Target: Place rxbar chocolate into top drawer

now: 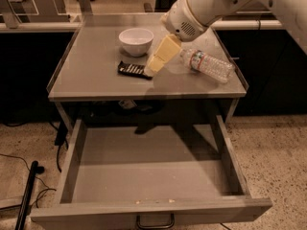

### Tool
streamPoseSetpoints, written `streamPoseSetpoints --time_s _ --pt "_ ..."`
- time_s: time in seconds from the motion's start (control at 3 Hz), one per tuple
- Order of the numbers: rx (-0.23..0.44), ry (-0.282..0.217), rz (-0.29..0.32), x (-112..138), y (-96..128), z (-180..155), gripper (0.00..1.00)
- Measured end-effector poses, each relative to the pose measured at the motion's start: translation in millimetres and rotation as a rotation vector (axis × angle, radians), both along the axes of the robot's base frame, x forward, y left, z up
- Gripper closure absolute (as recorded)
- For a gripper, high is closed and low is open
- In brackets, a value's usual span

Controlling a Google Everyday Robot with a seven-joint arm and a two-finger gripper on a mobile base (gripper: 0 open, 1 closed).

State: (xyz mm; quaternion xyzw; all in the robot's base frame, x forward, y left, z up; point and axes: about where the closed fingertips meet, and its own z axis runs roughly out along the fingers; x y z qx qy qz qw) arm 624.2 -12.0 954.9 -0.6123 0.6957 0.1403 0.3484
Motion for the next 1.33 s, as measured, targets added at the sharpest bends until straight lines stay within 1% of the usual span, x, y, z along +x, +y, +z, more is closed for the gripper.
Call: streamPoseSetpoints --time_s 0.33,0.67,1.33 --pt "-0.044 0.056 -0.001 15.7 21.6 -47.8 0.00" --pt "-0.041 0.047 0.005 13.9 23.7 -45.3 0.00" --pt "-0.009 0.075 0.056 31.1 52.3 -61.8 0.00"
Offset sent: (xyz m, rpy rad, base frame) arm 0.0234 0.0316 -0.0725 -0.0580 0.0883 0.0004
